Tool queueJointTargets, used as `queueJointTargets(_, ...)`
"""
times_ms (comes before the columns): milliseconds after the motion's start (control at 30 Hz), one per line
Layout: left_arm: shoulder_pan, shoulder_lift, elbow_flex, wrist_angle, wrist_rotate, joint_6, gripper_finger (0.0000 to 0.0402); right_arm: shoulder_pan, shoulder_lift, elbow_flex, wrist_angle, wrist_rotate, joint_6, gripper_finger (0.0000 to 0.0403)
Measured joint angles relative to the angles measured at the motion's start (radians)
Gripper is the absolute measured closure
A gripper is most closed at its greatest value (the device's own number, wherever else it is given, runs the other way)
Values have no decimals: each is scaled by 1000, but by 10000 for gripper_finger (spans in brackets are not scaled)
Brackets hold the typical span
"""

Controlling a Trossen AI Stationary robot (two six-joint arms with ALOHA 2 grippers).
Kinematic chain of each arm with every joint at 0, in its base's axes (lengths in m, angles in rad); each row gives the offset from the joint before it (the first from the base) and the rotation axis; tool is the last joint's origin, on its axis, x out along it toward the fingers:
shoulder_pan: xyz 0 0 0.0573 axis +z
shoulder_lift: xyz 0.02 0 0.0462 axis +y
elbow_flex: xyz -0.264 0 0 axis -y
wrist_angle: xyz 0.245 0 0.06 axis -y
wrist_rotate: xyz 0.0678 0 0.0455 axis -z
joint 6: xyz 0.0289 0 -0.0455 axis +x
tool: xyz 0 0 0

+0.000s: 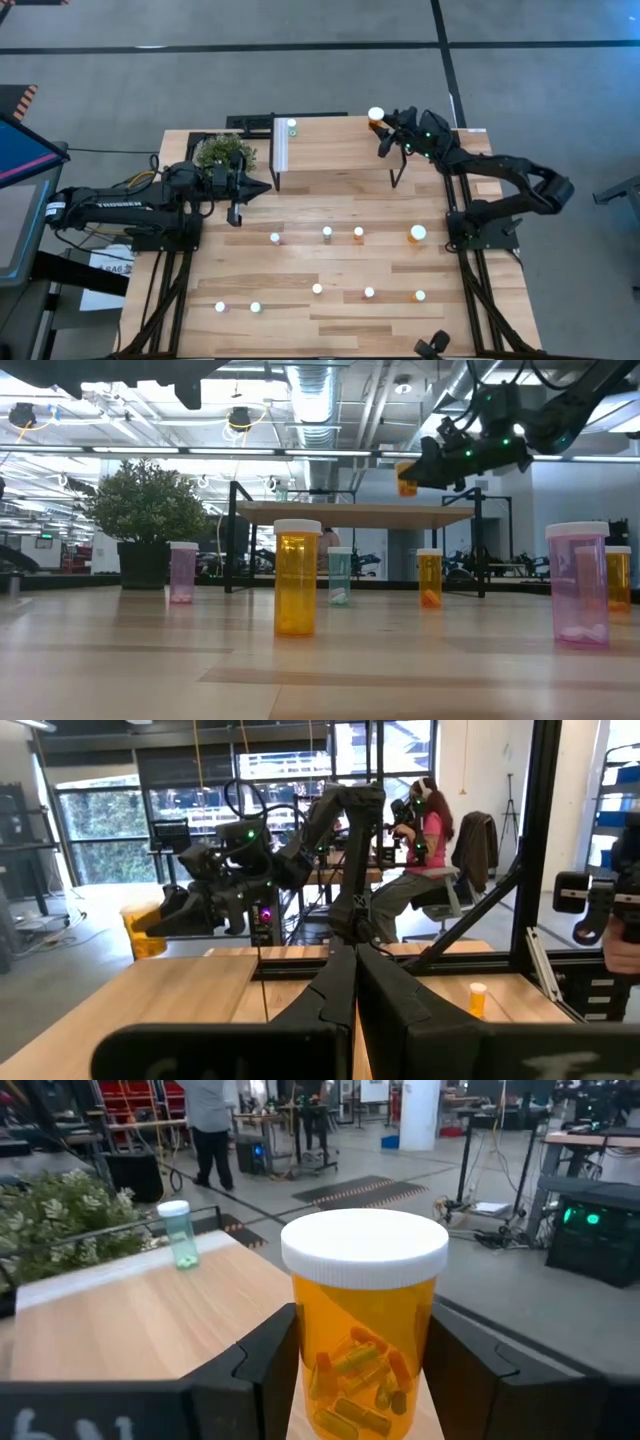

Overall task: Pick and place medicine bottles onto shelf by color
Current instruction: Put the top orange large pill bottle on the shelf

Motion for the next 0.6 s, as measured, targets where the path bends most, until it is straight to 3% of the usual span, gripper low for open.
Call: queueJointTargets(600,0,0,0,0,0,-1,401,-5,124,4,31,36,-4,202)
